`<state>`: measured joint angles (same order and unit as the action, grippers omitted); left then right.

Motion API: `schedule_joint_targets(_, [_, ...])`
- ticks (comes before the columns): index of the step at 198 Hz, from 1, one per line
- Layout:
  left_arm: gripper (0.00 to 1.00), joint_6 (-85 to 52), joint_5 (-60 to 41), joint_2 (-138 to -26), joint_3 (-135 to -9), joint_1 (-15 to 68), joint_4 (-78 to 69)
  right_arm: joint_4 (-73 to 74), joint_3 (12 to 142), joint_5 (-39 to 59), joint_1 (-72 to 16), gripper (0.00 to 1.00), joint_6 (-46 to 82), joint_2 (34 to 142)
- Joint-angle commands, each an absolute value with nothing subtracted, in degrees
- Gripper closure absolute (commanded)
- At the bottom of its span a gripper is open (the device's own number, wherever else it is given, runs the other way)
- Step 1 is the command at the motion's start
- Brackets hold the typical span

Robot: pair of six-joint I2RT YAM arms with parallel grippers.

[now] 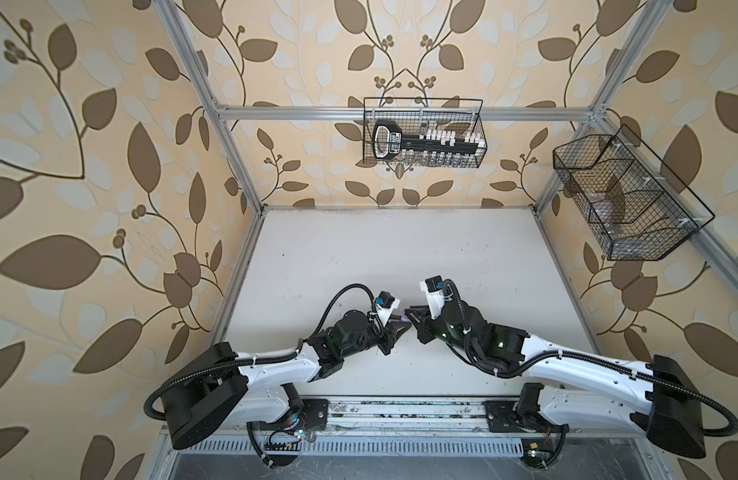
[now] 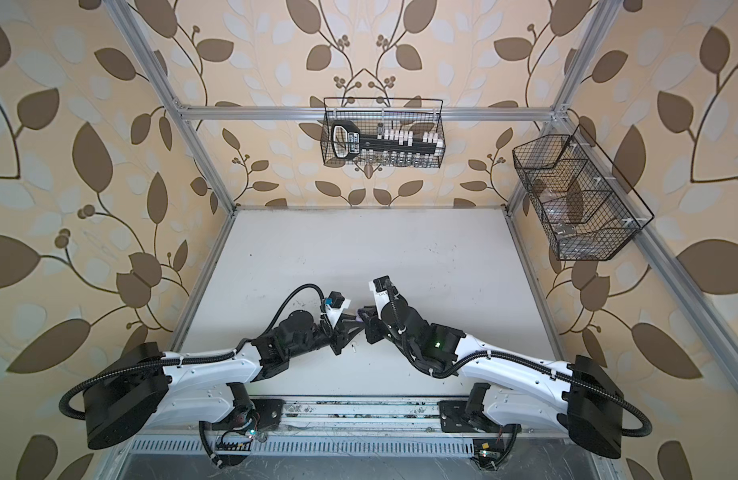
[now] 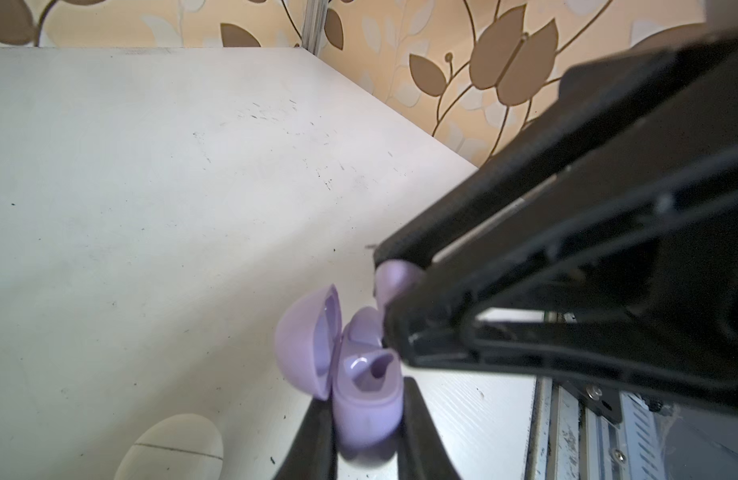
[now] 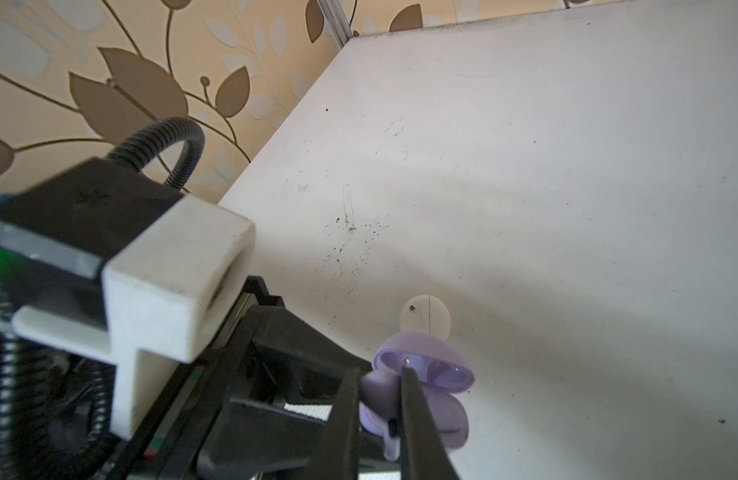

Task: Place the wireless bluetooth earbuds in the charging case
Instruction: 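Push the earbud into the open case slot with the right gripper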

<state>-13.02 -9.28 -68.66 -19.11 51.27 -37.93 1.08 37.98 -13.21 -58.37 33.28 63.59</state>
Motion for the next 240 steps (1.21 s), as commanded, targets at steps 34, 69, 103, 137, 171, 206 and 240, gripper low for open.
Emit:
schedule_joint_targets(34, [0.96, -14.1, -11.1, -67.9, -20.5, 50.6, -41.6, 4.5, 38.2, -10.6, -56.3, 0.86, 33.3, 63.9])
schedule_joint_targets(69, [0.96, -14.1, -11.0, -67.4, -20.3, 50.6, -41.6, 5.8, 36.8, -9.4, -55.0, 0.86, 34.4, 63.4])
schedule_joint_targets(103, [0.96, -14.1, -10.9, -67.3, -20.3, 50.6, -41.7, 6.8, 35.6, -8.8, -55.1, 0.86, 35.4, 63.4])
schedule_joint_targets(137, [0.96, -13.9, -10.4, -66.9, -20.2, 50.6, -41.5, 7.4, 34.0, -9.1, -55.3, 0.86, 36.3, 62.6])
schedule_joint_targets(171, [0.96, -13.8, -10.4, -67.0, -20.2, 50.6, -41.5, 8.2, 32.7, -9.0, -55.3, 0.86, 37.1, 62.1])
schedule_joint_targets(206, [0.96, -14.0, -10.6, -67.1, -20.2, 50.6, -41.7, 9.0, 32.5, -8.9, -55.3, 0.86, 37.2, 62.2])
schedule_joint_targets(240, [0.96, -13.9, -10.5, -67.0, -20.1, 50.5, -41.6, 10.1, 32.5, -8.1, -55.3, 0.86, 37.4, 62.9])
